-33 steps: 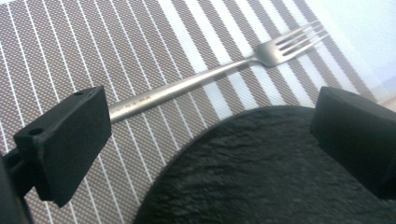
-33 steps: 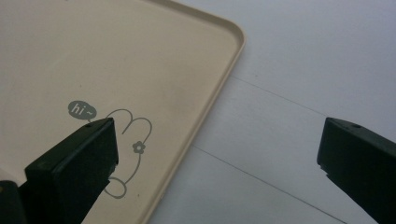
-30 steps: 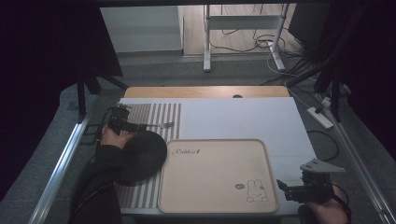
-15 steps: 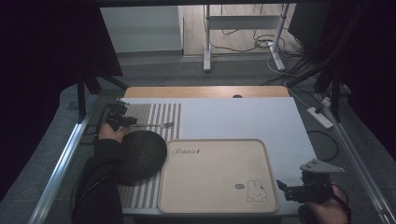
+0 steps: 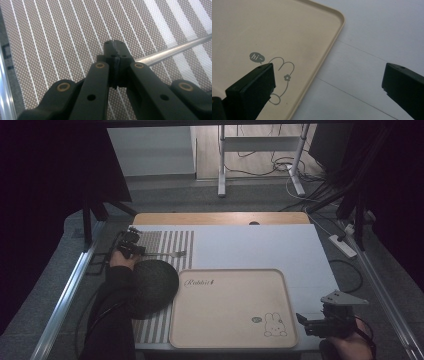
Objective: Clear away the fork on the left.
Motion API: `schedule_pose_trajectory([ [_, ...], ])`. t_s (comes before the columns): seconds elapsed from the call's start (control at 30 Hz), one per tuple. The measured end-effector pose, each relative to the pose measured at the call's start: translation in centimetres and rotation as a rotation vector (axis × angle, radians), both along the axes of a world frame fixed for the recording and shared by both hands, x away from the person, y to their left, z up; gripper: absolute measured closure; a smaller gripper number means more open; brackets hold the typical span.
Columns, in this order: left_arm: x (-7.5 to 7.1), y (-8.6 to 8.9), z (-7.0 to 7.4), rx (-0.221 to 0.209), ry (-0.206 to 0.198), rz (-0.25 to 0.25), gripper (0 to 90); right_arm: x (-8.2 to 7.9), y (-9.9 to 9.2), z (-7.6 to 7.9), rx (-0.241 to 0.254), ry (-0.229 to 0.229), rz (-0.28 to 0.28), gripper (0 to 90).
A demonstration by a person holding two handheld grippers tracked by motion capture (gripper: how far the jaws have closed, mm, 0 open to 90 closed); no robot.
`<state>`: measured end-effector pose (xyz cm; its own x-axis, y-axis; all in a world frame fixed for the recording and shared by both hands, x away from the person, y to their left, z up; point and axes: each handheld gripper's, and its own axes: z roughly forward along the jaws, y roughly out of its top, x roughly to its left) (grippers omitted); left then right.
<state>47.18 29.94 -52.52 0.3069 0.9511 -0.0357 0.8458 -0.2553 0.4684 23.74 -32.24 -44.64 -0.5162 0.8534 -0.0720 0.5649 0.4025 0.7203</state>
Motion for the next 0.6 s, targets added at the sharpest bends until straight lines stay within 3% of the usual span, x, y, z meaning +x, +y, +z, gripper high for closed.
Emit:
schedule_pose_trajectory([
  [0.33,-1.7,-0.2,0.5,0.009,0.073,-0.095,89.2,-0.1,0.1,0.0,-0.014,-0.002,0.006,0.0],
  [0.6,-2.1,-0.4,0.7,0.015,0.1,-0.117,89.1,-0.1,0.2,0.0,-0.02,-0.002,0.014,0.0],
])
